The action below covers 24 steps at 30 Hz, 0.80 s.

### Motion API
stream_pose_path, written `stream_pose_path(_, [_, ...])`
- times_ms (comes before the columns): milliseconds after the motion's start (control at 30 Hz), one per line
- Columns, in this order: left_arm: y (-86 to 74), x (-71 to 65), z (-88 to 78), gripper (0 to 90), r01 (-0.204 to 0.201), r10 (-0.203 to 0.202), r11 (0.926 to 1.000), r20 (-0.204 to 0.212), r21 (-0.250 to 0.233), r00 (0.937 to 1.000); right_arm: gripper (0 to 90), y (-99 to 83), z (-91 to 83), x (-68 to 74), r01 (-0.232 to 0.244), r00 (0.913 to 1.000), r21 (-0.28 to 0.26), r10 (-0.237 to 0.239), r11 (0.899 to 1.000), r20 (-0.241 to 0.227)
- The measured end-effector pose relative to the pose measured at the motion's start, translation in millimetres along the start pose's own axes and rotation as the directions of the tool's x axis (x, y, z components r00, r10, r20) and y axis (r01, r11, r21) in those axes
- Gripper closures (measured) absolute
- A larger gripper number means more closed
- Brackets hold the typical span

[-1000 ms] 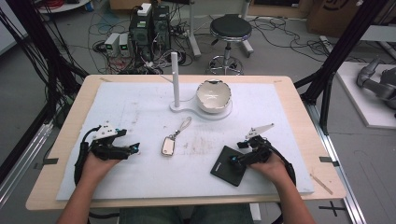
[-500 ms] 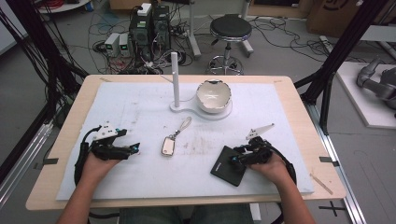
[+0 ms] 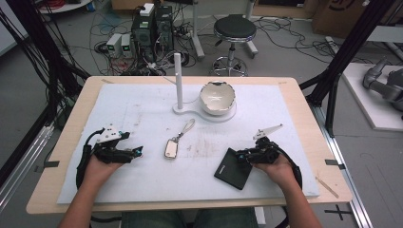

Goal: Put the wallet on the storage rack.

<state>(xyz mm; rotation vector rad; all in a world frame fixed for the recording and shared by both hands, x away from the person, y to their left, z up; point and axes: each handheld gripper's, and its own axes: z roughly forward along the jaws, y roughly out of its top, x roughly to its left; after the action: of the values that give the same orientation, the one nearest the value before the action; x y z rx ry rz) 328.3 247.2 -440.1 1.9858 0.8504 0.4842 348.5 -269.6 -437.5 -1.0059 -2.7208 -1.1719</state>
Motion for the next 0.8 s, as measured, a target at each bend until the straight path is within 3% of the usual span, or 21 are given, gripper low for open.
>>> stream_pose_path(200, [0.0, 0.6, -1.0, 20.3, 0.010, -0.010, 0.9999, -0.007, -0.012, 0.9999, 83.1, 3.6, -7.0, 4.3, 0.019, 0.9998, -0.049, -0.019, 0.999, 0.001])
stream_pose_path(300, [-0.1, 1.5, -2.0, 20.3, 0.008, -0.008, 0.9999, -0.009, -0.014, 0.9999, 83.4, 9.5, -12.2, 11.2, 0.042, 0.9989, -0.077, -0.040, 0.996, 0.023])
stream_pose_path(367, [0.0, 1.2, -2.1, 20.3, 0.010, -0.010, 0.9998, -0.009, -0.015, 0.9999, 83.6, 18.0, -18.9, 19.2, 0.083, 0.9955, -0.120, -0.077, 0.989, 0.055])
stream_pose_path(533, [0.3, 0.3, -2.4, 20.3, 0.008, -0.008, 0.9999, -0.008, -0.014, 0.9999, 84.1, 36.7, -29.9, 33.5, 0.129, 0.9877, -0.194, -0.109, 0.972, 0.112])
stream_pose_path(700, [0.9, -0.3, -4.1, 20.3, 0.007, -0.007, 0.9998, -0.007, -0.020, 0.9999, 84.2, 54.5, -32.2, 41.5, 0.186, 0.9748, -0.200, -0.155, 0.962, 0.161])
stream_pose_path(800, [1.0, -0.5, -4.8, 20.3, 0.010, -0.010, 0.9996, -0.010, -0.026, 0.9999, 84.2, 63.5, -33.5, 41.9, 0.190, 0.9721, -0.208, -0.154, 0.960, 0.177])
